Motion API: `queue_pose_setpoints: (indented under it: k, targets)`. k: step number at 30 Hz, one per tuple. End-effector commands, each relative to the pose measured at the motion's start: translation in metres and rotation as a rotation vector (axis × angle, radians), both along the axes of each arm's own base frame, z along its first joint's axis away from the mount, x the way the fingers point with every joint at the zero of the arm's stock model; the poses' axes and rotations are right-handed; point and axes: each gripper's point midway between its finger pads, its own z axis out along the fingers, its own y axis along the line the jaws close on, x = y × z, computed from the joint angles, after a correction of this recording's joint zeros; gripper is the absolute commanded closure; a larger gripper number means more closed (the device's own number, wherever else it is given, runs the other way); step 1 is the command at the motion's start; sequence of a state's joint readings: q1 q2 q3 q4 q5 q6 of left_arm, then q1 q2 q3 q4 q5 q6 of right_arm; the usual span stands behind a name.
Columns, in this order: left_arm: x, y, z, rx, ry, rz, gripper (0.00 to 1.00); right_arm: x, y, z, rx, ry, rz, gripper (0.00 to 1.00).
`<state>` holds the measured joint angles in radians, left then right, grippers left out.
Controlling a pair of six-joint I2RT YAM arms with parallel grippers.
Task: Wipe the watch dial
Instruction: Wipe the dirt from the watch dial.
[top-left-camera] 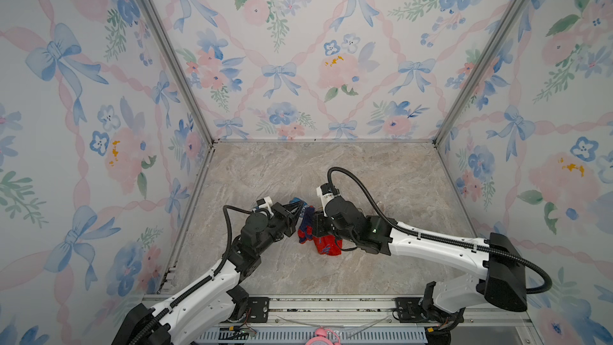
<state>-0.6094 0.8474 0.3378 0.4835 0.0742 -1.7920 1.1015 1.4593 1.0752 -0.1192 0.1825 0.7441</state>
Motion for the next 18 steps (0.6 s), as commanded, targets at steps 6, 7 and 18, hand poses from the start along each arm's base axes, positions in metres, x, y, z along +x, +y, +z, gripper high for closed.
queue_pose_setpoints:
  k: [6,7,18]
  targets:
    - [-0.010,-0.017,0.026,-0.050,-0.067,-0.089,1.00,0.001,0.008,0.026,0.042,-0.046,0.016,1.00]
    - [-0.010,-0.016,0.028,-0.053,-0.070,-0.085,1.00,0.003,0.004,0.018,0.036,-0.031,0.004,1.00]
    - [-0.009,-0.010,0.035,-0.056,-0.079,-0.076,1.00,0.010,-0.011,-0.013,0.020,0.016,-0.036,1.00]
